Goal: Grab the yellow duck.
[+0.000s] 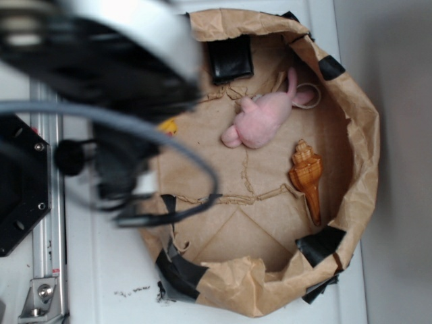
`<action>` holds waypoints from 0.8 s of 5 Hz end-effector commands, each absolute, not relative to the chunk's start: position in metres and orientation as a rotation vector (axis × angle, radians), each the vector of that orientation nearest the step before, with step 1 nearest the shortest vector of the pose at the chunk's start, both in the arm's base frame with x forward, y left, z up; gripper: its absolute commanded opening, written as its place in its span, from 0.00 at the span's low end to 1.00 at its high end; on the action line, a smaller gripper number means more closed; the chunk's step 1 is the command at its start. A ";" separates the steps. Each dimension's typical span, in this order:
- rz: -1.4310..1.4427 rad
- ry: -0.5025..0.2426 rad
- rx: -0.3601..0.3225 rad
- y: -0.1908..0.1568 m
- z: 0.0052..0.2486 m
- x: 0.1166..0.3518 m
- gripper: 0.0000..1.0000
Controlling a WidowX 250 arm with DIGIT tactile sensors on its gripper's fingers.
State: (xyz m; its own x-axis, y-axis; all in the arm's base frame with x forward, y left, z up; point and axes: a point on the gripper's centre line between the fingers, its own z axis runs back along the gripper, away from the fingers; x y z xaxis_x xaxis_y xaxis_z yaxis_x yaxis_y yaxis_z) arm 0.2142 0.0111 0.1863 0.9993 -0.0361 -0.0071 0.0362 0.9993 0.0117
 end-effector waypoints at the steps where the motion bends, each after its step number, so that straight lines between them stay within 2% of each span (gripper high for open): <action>1: -0.100 0.088 0.082 0.007 0.134 0.253 1.00; 3: -0.164 0.198 0.140 0.006 0.076 0.245 1.00; 4: -0.185 0.213 0.143 0.016 0.069 0.231 1.00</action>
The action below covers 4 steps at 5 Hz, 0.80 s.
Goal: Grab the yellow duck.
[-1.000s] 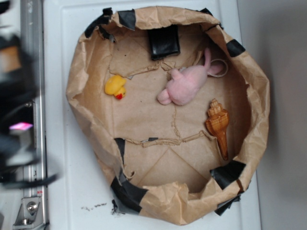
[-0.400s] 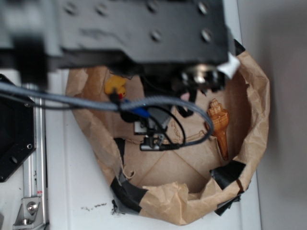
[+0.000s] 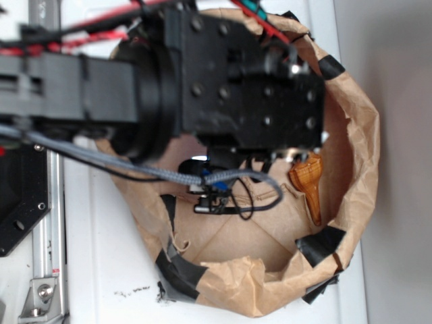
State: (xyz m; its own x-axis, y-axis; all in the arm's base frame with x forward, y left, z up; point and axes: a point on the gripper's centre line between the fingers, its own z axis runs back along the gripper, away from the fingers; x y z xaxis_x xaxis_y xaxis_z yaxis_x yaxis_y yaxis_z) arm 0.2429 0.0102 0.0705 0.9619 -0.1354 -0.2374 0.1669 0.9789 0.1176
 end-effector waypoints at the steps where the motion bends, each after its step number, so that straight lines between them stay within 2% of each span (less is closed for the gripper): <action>1: -0.216 0.209 0.129 0.030 0.069 0.217 1.00; 2: -0.249 0.215 0.069 0.037 0.062 0.212 1.00; 4: -0.236 0.250 0.109 0.038 0.051 0.216 1.00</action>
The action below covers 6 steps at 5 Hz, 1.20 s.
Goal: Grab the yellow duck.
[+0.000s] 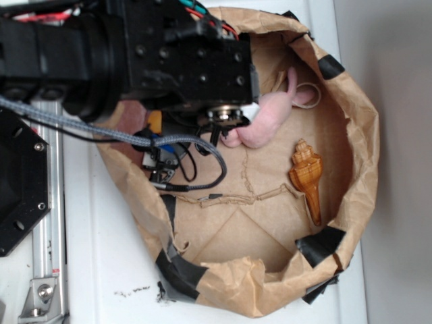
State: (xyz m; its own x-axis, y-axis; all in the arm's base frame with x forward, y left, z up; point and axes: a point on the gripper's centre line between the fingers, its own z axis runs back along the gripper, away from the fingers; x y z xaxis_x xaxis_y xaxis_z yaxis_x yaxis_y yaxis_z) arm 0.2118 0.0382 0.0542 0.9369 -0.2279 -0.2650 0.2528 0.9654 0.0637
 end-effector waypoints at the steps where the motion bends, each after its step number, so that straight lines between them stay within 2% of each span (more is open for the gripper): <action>1: -0.243 0.267 0.107 0.039 0.041 0.217 1.00; 2: -0.250 0.296 0.095 0.032 0.024 0.207 1.00; 3: -0.259 0.332 0.065 0.027 0.017 0.185 1.00; 4: -0.239 0.361 0.061 0.033 0.010 0.178 1.00; 5: -0.222 0.353 0.071 0.042 0.006 0.178 0.00; 6: -0.216 0.351 0.078 0.044 0.009 0.180 0.00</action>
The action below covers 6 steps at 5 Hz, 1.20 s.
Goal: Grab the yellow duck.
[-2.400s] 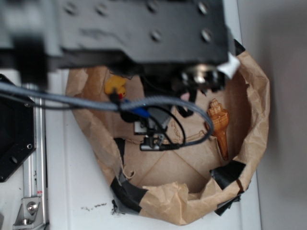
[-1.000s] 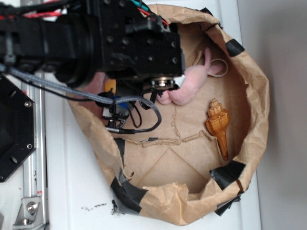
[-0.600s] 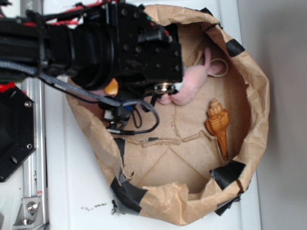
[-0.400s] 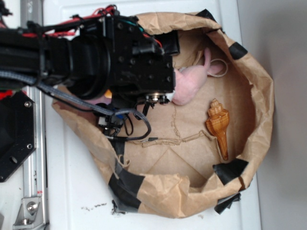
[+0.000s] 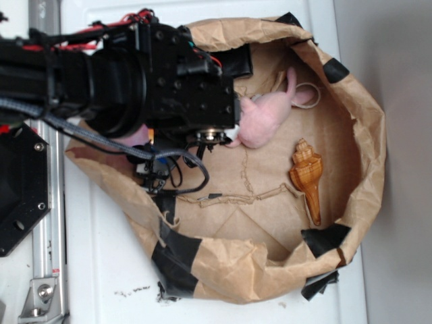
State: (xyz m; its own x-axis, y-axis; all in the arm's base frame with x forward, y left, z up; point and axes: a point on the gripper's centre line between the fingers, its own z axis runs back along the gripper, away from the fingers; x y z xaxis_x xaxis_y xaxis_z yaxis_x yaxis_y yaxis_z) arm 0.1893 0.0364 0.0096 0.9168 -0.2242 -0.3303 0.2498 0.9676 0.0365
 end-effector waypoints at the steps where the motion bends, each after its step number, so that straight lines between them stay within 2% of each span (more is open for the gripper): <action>1: -0.208 0.359 0.079 0.045 0.009 0.182 0.00; 2: -0.197 0.359 0.076 0.047 0.011 0.183 0.00; 3: -0.197 0.307 0.054 0.042 0.030 0.190 0.00; 4: -0.232 0.186 -0.010 0.011 0.079 0.211 0.00; 5: -0.210 0.079 0.013 -0.017 0.117 0.227 0.00; 6: -0.147 0.011 -0.011 -0.021 0.129 0.235 0.00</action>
State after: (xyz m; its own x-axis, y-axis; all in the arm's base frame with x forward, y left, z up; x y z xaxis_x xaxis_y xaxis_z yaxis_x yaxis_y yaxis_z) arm 0.2313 -0.0206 0.1129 0.9860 -0.1468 -0.0789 0.1461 0.9892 -0.0139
